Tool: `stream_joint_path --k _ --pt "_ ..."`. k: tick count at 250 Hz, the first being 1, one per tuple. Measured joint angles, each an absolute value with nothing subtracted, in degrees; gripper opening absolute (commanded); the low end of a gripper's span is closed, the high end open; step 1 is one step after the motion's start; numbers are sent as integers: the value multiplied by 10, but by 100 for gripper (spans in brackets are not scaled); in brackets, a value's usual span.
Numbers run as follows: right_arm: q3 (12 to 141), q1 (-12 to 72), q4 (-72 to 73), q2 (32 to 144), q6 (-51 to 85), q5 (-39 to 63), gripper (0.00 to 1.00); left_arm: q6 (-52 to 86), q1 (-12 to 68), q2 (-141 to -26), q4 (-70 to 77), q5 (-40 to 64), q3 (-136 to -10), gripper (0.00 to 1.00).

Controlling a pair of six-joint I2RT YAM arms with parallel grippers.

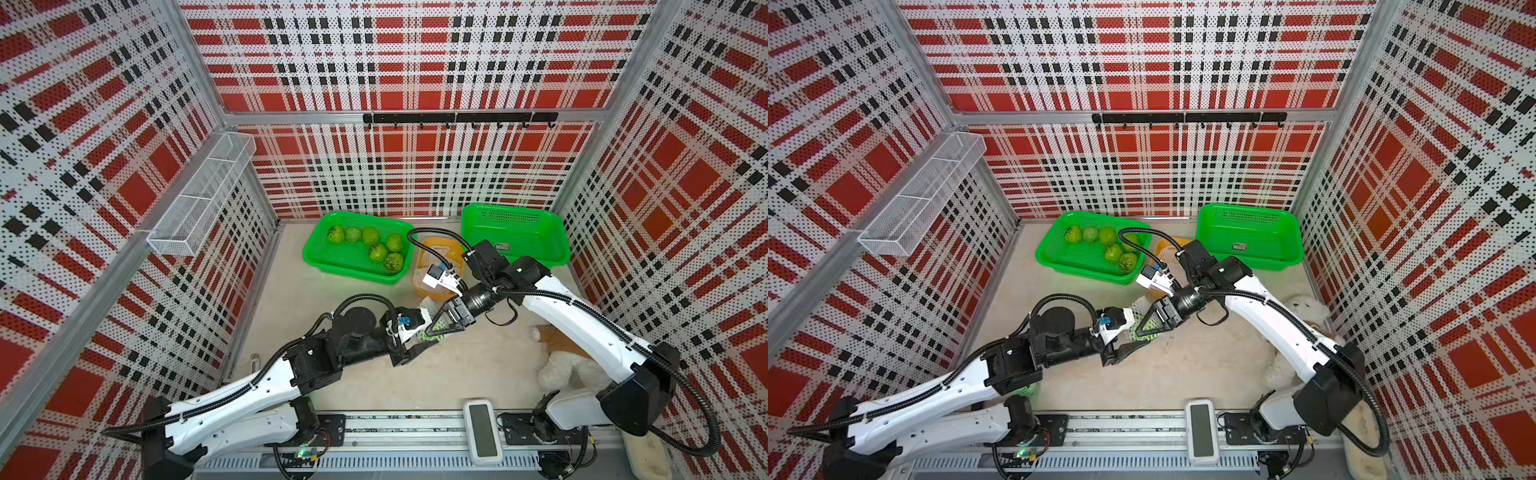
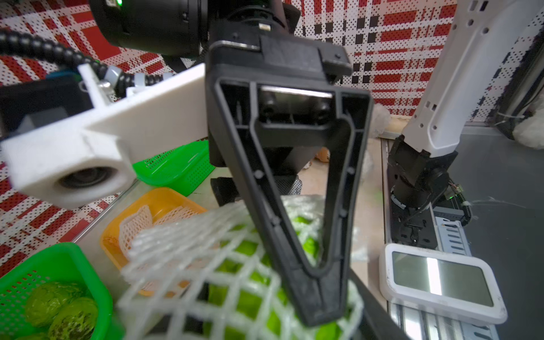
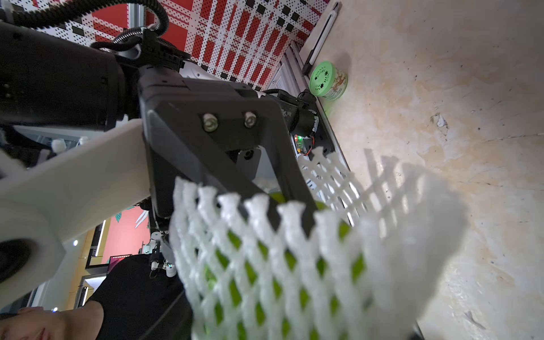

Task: Sleeve custard apples in foam nets
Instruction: Pick up the custard apple from the center of the board.

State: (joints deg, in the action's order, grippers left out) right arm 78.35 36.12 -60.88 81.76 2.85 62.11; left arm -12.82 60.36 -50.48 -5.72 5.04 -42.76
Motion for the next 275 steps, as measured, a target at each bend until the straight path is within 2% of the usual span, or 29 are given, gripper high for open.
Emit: stream_joint_path --k 20,39,69,102,123,175,236,275 --pt "769 363 -577 814 39 625 65 -126 605 -495 -40 34 -411 44" --pt "748 364 -541 808 56 627 74 -124 606 -489 -30 25 -400 44" --pt "727 363 -507 797 77 627 83 -123 605 -482 -29 1 -394 44" --pt "715 362 -492 776 90 627 88 -120 600 -464 -27 -26 -394 44" --pt "710 362 -486 767 94 628 100 -118 592 -453 -25 -28 -394 45" --pt "711 356 -487 753 70 620 100 -95 533 -442 -26 45 -394 46" --pt "715 345 -489 672 -11 590 100 -37 437 -450 -35 234 -399 46" --pt "672 356 -420 590 -57 562 100 -11 423 -471 -34 330 -410 46"
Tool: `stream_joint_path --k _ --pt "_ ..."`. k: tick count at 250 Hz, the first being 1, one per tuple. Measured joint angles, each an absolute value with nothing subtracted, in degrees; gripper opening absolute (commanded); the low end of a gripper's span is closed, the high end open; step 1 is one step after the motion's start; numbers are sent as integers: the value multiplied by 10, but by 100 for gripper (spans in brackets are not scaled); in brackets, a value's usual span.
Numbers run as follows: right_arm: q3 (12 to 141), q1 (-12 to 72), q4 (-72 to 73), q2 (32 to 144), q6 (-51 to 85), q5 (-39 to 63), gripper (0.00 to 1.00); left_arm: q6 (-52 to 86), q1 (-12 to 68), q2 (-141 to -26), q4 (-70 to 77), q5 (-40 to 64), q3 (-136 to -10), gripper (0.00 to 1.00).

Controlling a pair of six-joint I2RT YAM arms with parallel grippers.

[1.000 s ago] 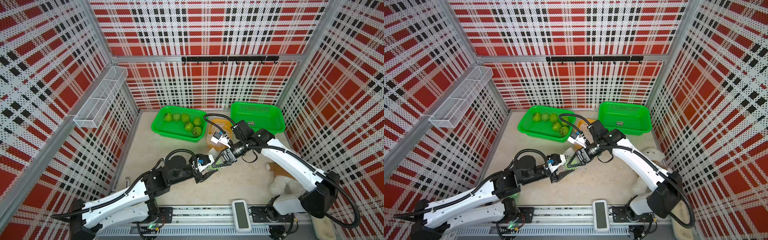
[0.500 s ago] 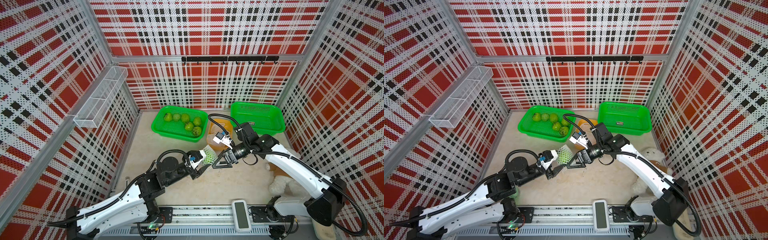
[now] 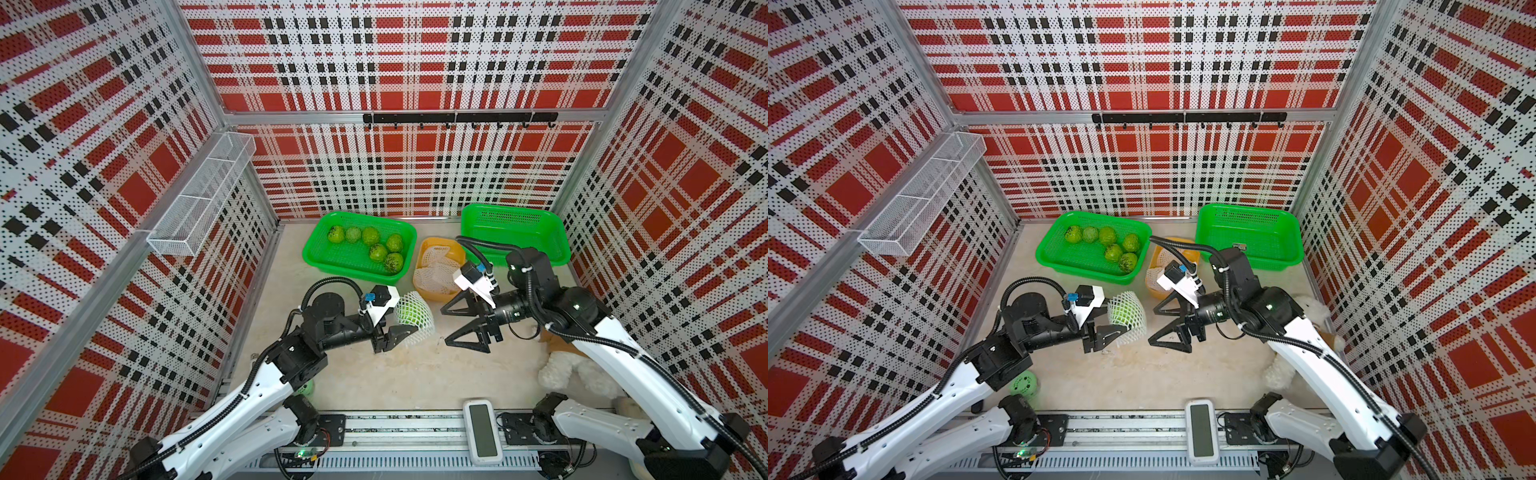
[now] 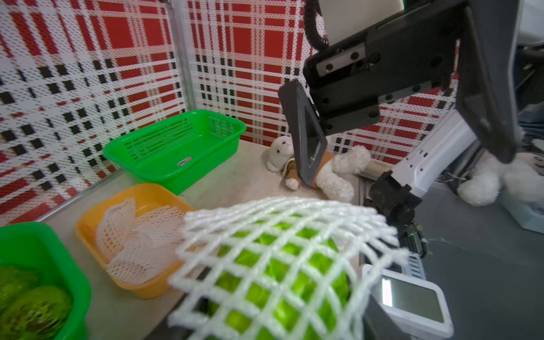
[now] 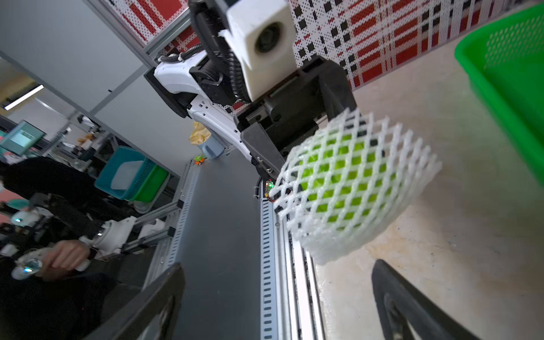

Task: Sleeve custard apples in foam nets
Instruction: Pick up the custard apple from the center of the board.

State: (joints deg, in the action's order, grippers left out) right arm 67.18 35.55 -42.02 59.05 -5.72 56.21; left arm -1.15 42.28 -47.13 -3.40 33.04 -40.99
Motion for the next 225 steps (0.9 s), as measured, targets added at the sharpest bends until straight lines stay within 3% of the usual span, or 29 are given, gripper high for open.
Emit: stream_joint_path --k 92,127,161,197,225 --pt "647 430 -339 619 -114 497 100 8 421 -480 -30 447 -418 43" --pt "647 442 -324 627 -120 479 88 11 421 -480 -29 467 -418 41" --pt "647 444 -316 631 -122 473 85 12 421 -480 -29 474 -418 41" --pt "647 453 -315 639 -122 461 72 11 419 -471 -30 438 -418 40" --pt "647 457 -306 638 -121 444 82 10 418 -452 -30 401 -418 40"
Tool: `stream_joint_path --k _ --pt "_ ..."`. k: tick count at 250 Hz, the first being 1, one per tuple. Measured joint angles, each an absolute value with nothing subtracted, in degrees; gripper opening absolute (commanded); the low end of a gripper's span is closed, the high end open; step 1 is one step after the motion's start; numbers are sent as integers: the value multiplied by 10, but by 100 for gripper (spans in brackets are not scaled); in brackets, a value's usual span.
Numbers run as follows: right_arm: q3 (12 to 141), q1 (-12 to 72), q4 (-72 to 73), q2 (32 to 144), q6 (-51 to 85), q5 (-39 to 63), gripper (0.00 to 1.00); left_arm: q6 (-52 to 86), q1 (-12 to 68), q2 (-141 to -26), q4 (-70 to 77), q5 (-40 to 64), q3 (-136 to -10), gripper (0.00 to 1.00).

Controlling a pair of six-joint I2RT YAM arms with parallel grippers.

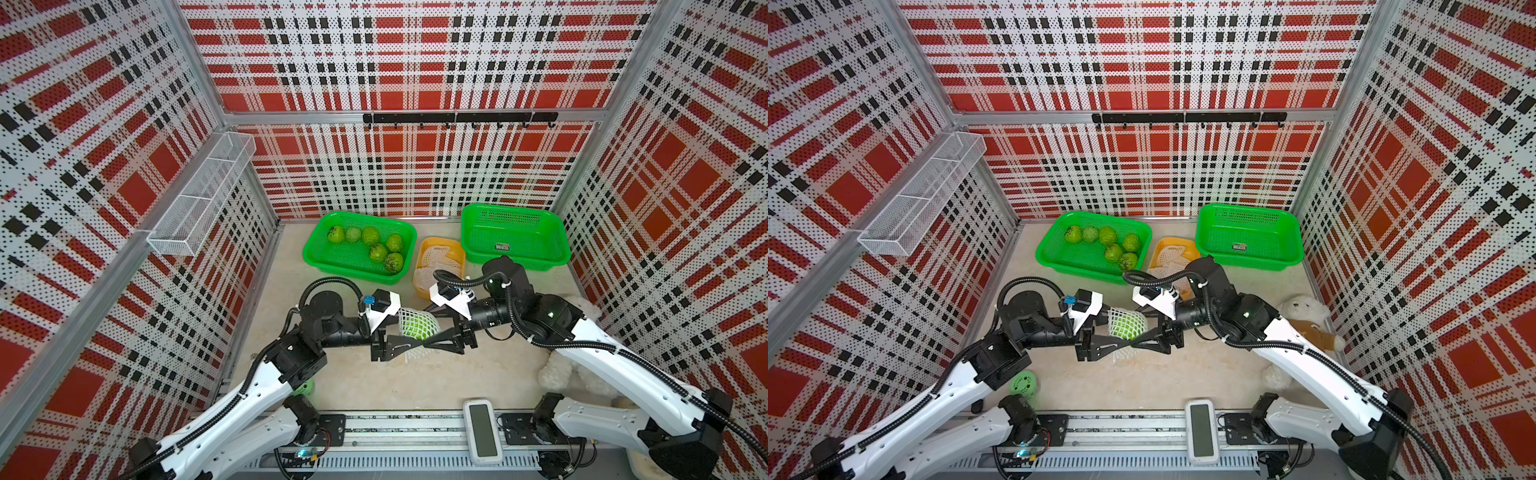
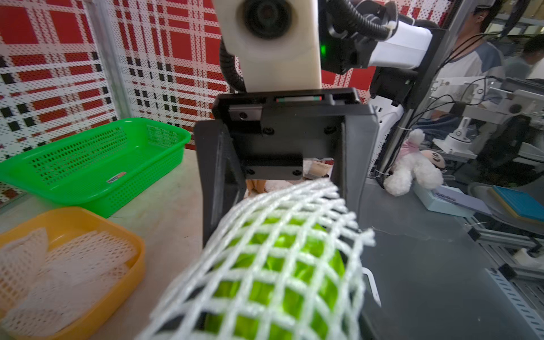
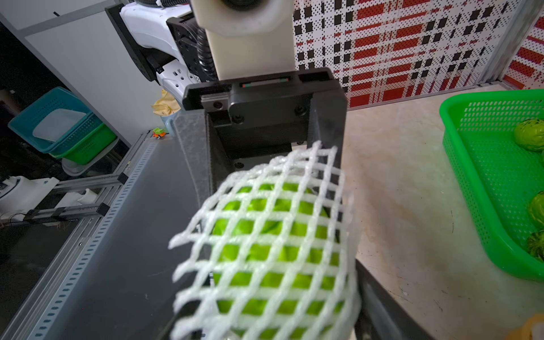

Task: Sleeve custard apples in foam nets
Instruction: Pick up the custard apple from the center of the board.

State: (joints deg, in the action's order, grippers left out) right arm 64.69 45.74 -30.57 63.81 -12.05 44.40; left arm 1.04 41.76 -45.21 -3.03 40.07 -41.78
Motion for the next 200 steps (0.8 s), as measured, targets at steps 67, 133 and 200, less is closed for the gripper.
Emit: stream_joint_path --k 67,133,200 --pt "648 454 -332 627 -130 421 100 8 412 -434 -30 352 -418 40" --pt "705 389 -387 631 -170 480 100 6 418 -452 -30 396 -418 40" --pt "726 388 -409 678 -200 561 100 1 422 -453 -30 423 -418 40"
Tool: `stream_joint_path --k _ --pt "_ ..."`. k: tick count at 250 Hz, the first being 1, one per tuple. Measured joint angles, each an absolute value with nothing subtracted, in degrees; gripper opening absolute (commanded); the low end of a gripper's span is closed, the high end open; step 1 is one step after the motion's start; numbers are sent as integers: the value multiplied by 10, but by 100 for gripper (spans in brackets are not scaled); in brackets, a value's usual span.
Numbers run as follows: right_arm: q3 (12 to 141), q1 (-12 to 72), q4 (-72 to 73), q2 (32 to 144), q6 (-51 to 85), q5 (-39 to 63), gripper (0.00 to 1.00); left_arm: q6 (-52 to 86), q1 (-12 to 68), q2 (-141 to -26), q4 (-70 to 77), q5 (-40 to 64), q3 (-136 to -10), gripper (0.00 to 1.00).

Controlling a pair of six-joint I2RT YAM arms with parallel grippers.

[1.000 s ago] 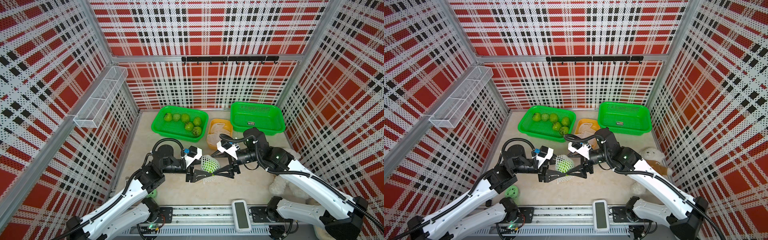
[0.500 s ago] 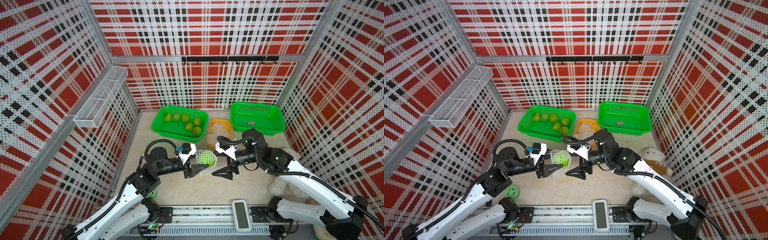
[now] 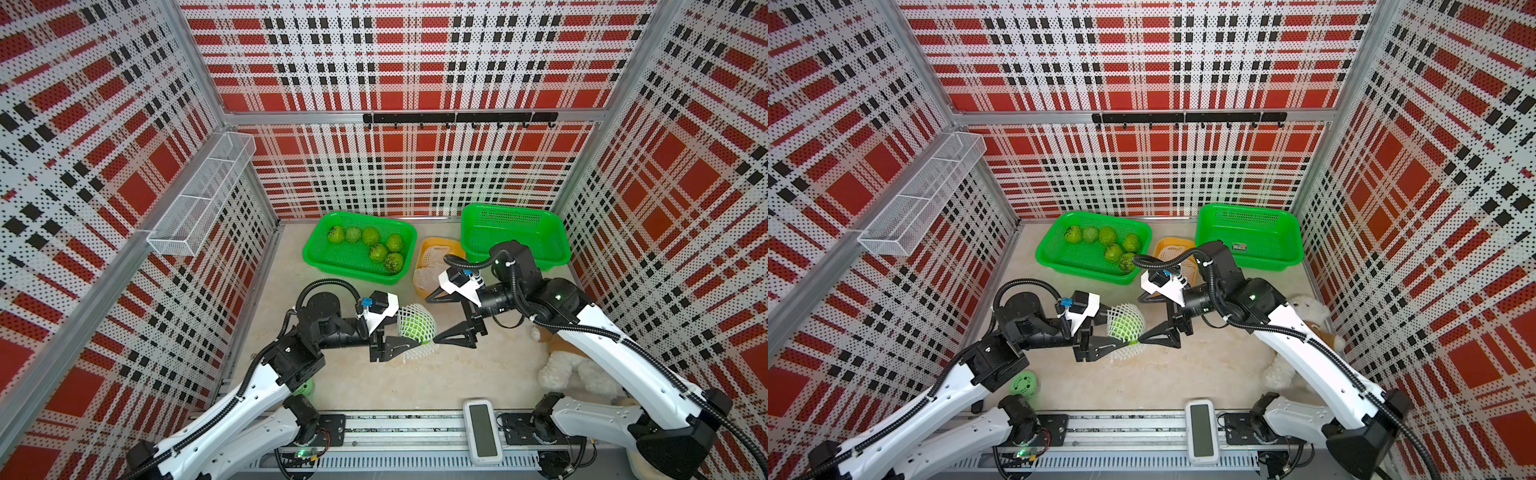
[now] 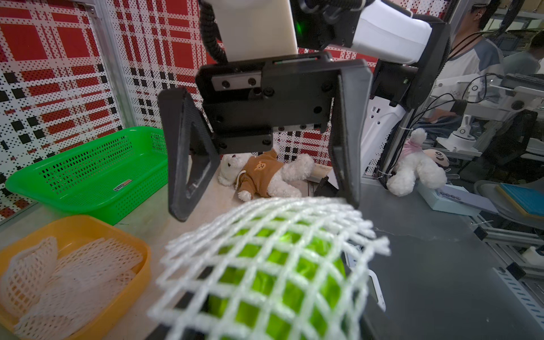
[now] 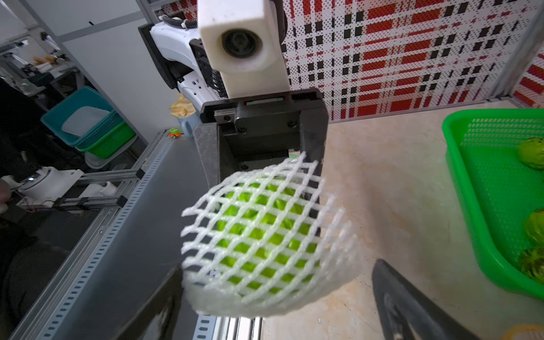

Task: Sleeve custard apples in foam nets
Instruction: Pick up the custard apple from the center of the board.

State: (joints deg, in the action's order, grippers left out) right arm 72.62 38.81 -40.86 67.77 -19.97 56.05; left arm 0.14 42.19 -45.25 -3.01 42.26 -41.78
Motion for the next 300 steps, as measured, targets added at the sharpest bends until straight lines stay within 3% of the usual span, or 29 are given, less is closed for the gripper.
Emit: stream_joint_path --k 55,103,148,174,205,242,272,300 --pt "726 419 -409 685 -202 576 97 -1 422 -453 -30 427 -418 40" --pt "726 439 -407 699 -202 552 86 -2 422 -453 -31 431 -418 40" --pt "726 445 -398 700 -192 521 57 -4 422 -451 -35 428 -418 40" --pt "726 445 -389 698 -184 503 48 -4 421 -448 -39 414 -418 43" --pt "726 450 -386 693 -184 492 44 -5 421 -447 -39 406 -418 48" --pt "726 450 -386 689 -185 478 42 -5 421 -446 -39 405 -418 66" --pt "726 452 -382 689 -183 454 39 -6 418 -446 -39 384 -418 100" --pt "726 452 -376 689 -176 409 38 -4 415 -444 -41 358 -418 99"
